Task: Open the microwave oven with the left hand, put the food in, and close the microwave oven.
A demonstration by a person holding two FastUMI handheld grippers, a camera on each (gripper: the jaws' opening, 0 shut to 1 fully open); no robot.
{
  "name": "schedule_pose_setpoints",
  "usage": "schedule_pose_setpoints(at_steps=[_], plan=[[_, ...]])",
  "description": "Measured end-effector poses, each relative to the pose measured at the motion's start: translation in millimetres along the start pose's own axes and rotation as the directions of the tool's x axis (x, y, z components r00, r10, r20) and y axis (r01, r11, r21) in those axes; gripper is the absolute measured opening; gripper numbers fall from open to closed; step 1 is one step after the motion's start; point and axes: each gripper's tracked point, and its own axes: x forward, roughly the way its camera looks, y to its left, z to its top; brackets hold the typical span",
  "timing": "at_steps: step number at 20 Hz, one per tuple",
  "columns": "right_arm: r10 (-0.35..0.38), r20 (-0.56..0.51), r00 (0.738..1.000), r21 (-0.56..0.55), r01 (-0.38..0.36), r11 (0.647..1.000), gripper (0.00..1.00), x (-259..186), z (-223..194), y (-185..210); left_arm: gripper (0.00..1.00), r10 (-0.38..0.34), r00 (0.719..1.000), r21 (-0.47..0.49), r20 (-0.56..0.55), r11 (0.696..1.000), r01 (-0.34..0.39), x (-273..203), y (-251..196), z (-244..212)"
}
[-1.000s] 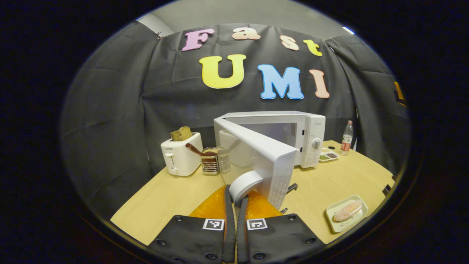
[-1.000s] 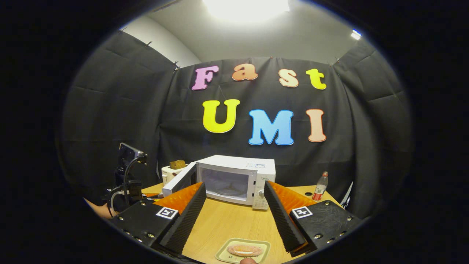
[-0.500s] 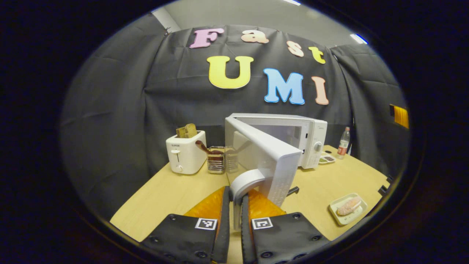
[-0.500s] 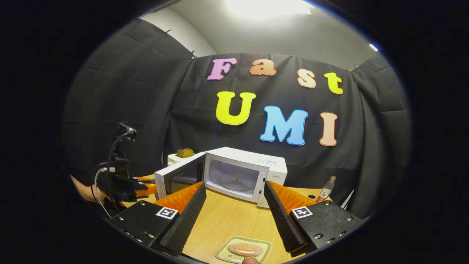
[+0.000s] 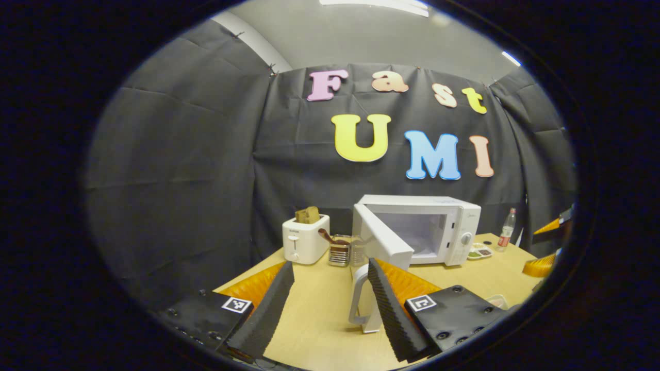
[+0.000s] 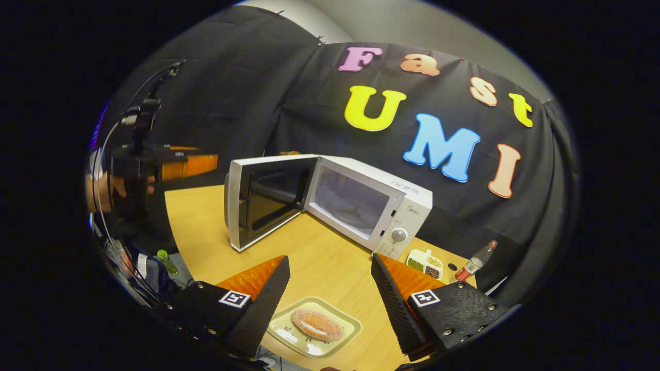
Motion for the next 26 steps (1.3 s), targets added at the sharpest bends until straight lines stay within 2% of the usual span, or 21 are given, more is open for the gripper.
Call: schedule_pose_setpoints(at_steps=[6,11,18,24,26], plan=[[0.153,-0.077,0.985,-0.163,-0.164,0.973,0.98,16,-63,2,0.94,0.108,0.991,0.047,0.079,0.993,-0.112,-54,-10,51],[0.245,-0.160,0.956,-0.262,-0.281,0.923,0.97,25,-118,7,0.95,0.171,0.982,0.054,0.079,0.983,-0.175,-87,-27,47],[0.336,-0.230,0.913,-0.273,-0.392,0.879,0.96,38,-159,23,0.95,0.226,0.972,0.057,0.070,0.971,-0.230,-114,-41,46],[0.336,-0.283,0.898,-0.190,-0.396,0.898,0.95,56,-176,18,0.95,0.273,0.960,0.057,0.070,0.959,-0.277,-128,-40,50],[0.333,-0.290,0.897,-0.168,-0.390,0.905,0.84,58,-178,15,0.95,0.275,0.958,0.063,0.086,0.958,-0.281,-129,-43,58]])
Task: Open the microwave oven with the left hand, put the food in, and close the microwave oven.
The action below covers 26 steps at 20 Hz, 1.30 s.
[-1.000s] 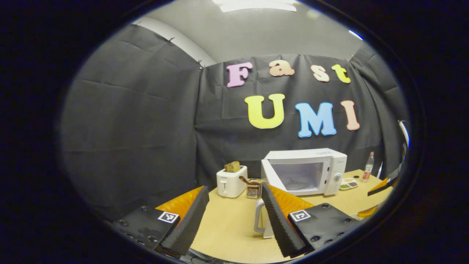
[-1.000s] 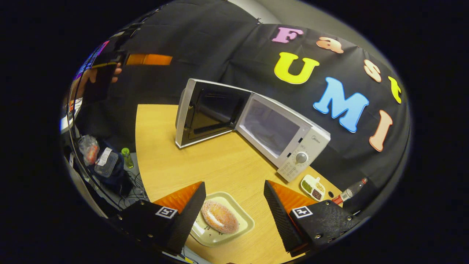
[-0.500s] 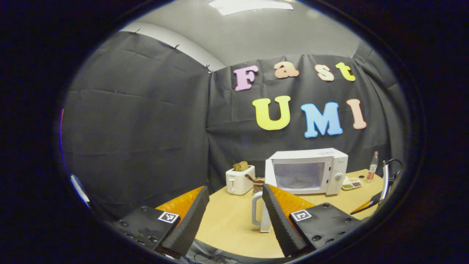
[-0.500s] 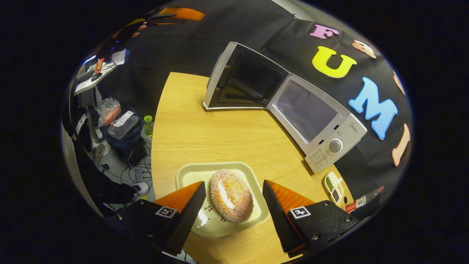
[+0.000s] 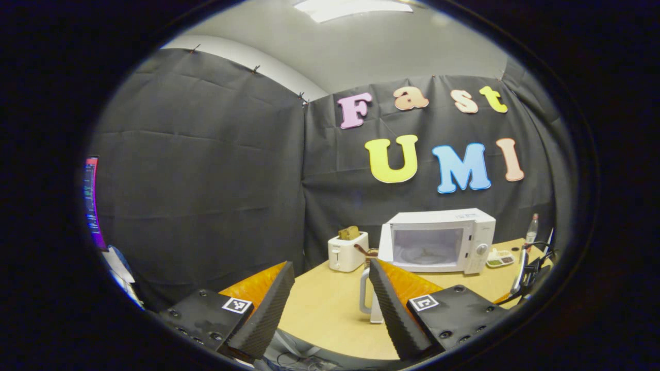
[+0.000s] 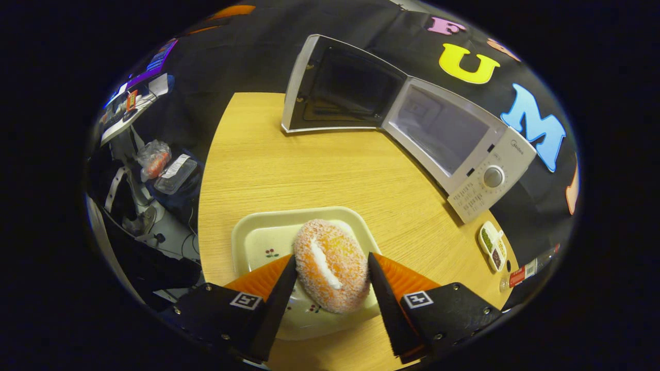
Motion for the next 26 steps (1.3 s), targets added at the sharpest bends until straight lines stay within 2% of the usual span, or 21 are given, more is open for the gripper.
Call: schedule_pose_setpoints(at_steps=[2,5,9,16,21,26], plan=[[-0.007,-0.007,1.000,-0.006,0.007,1.000,0.75,-4,2,0,0.94,-0.001,1.000,0.002,0.022,1.000,0.001,2,-4,9],[-0.032,0.028,0.999,-0.015,0.032,0.999,0.75,-16,17,0,0.95,0.000,0.999,0.007,0.049,1.000,0.000,4,-10,20],[-0.071,0.106,0.992,-0.025,0.074,0.997,0.75,-35,58,-18,0.95,-0.006,0.998,-0.012,0.065,1.000,0.007,10,-13,24],[-0.193,0.222,0.956,-0.001,0.198,0.980,0.74,-54,143,-74,0.95,-0.047,0.994,-0.055,0.094,0.997,0.052,56,-17,27],[-0.256,0.263,0.930,-0.035,0.274,0.961,0.74,-35,198,-106,0.95,-0.074,0.990,-0.066,0.119,0.994,0.082,96,-7,28],[-0.314,0.269,0.910,-0.073,0.344,0.936,0.74,8,238,-134,0.95,-0.065,0.994,-0.085,0.087,0.994,0.072,134,24,9]])
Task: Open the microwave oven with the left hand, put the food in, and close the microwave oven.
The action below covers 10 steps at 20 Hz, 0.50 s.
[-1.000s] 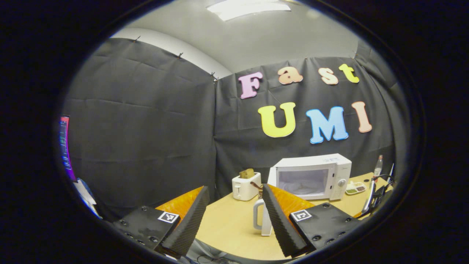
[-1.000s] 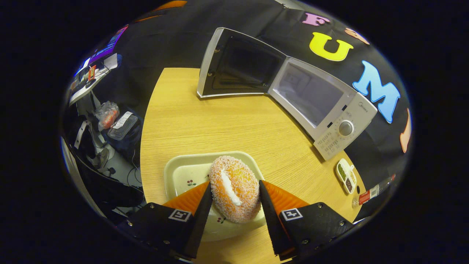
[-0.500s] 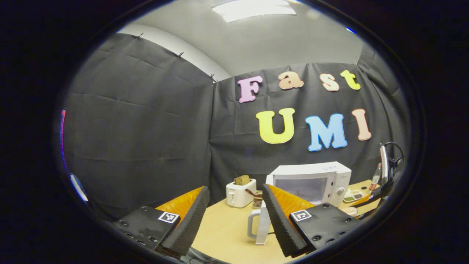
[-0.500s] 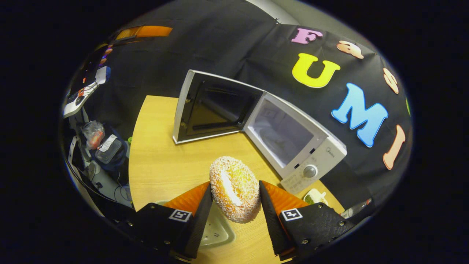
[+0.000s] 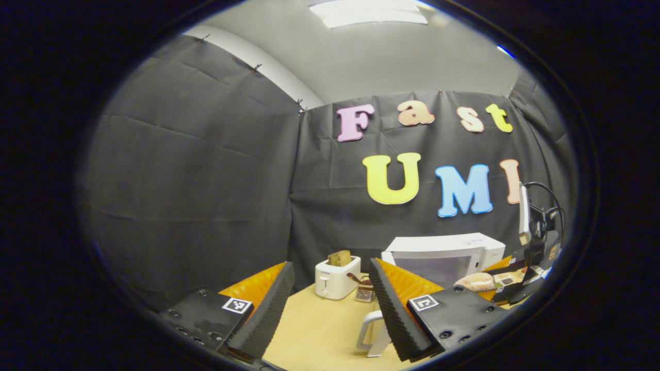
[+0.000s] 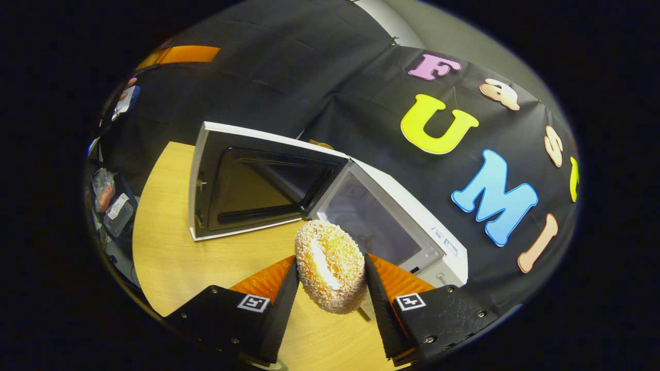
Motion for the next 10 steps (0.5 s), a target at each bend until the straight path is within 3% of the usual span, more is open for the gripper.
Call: schedule_pose_setpoints(at_steps=[6,10], plan=[[-0.093,0.011,0.996,-0.046,0.094,0.995,0.74,70,16,-27,0.95,0.042,0.999,0.035,-0.010,0.999,-0.041,27,46,-7],[-0.137,-0.001,0.991,-0.056,0.137,0.989,0.74,117,5,-41,0.95,0.069,0.997,0.035,-0.019,0.997,-0.068,37,67,-12]])
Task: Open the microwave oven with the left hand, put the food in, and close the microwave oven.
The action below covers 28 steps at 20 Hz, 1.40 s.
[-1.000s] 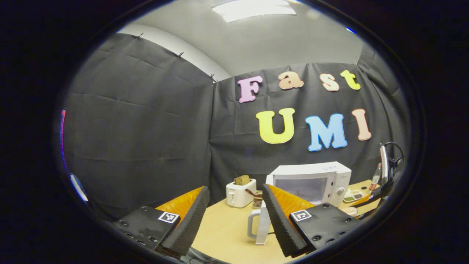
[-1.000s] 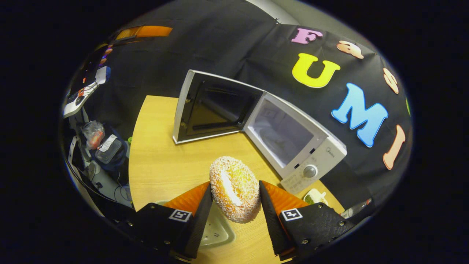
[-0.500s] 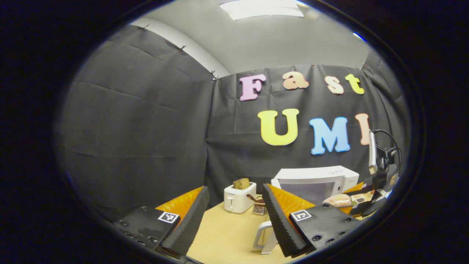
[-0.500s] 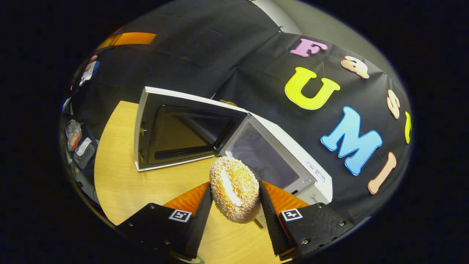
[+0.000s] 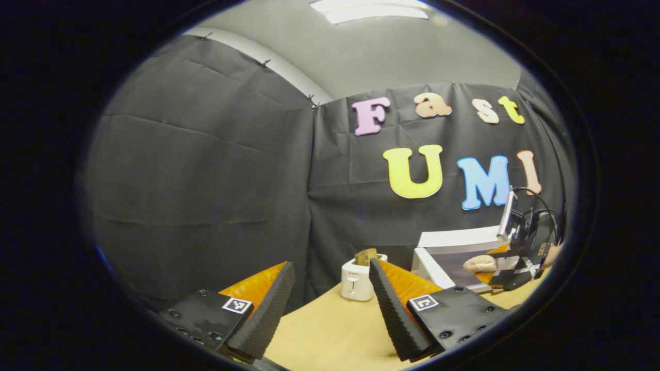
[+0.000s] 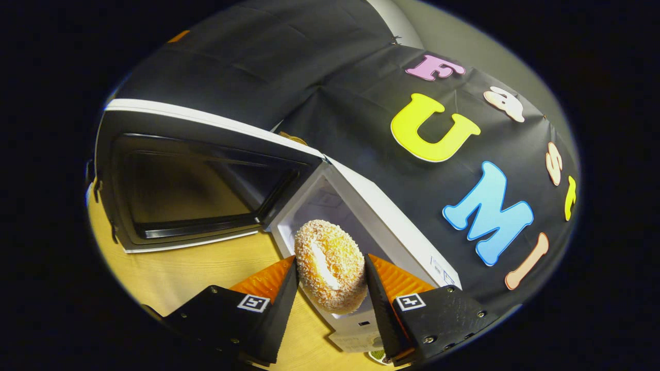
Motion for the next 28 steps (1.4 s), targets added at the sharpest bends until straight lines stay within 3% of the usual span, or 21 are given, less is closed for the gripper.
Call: schedule_pose_setpoints(at_steps=[8,17,21,22,23,28], plan=[[-0.068,-0.047,0.997,-0.052,0.065,0.997,0.74,78,-38,1,0.95,0.034,0.998,0.028,-0.048,0.999,-0.033,18,15,-18],[-0.104,-0.079,0.991,-0.073,0.098,0.992,0.76,128,-57,7,0.94,-0.018,0.995,0.029,-0.096,0.999,0.021,43,-10,-47],[-0.124,-0.072,0.990,-0.091,0.118,0.989,0.79,132,-56,7,0.96,-0.061,0.992,0.025,-0.108,0.998,0.064,53,-25,-64],[-0.125,-0.071,0.990,-0.093,0.118,0.989,0.83,130,-55,7,0.96,-0.071,0.991,0.032,-0.110,0.997,0.075,56,-26,-71],[-0.128,-0.064,0.990,-0.084,0.123,0.989,0.94,125,-49,5,0.96,-0.084,0.990,0.032,-0.114,0.996,0.088,58,-29,-75],[-0.134,-0.048,0.990,0.113,0.139,0.984,0.97,78,-17,1,0.95,-0.137,0.985,0.026,-0.107,0.990,0.140,67,-46,-86]])
